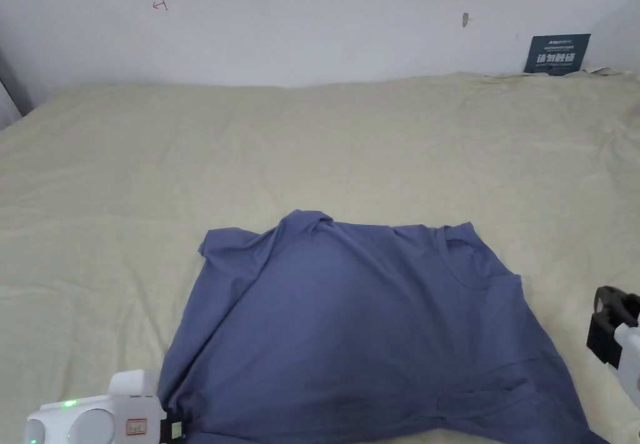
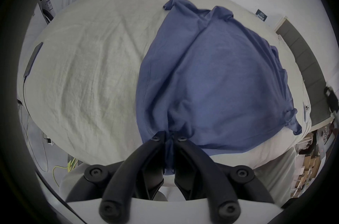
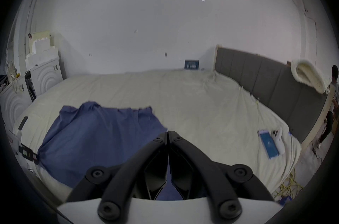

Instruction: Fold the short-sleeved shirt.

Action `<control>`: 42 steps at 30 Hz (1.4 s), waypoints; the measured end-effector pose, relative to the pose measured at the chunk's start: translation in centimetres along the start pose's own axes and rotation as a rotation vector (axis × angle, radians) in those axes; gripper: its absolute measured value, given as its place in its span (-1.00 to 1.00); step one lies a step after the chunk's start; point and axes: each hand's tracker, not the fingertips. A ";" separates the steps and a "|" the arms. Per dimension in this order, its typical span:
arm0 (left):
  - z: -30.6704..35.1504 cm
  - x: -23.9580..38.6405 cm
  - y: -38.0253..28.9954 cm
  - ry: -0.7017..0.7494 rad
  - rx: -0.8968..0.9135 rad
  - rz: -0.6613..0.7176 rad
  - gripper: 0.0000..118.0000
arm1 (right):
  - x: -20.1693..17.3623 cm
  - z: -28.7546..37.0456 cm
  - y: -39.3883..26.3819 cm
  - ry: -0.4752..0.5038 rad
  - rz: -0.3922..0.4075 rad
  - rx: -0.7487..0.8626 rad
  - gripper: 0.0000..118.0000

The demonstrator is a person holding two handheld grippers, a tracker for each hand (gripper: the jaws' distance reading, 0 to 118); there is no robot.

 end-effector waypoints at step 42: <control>4.7 0.3 2.4 -0.077 0.162 0.016 -0.89 | 0.5 -1.9 -6.0 0.144 -0.051 -0.318 -0.92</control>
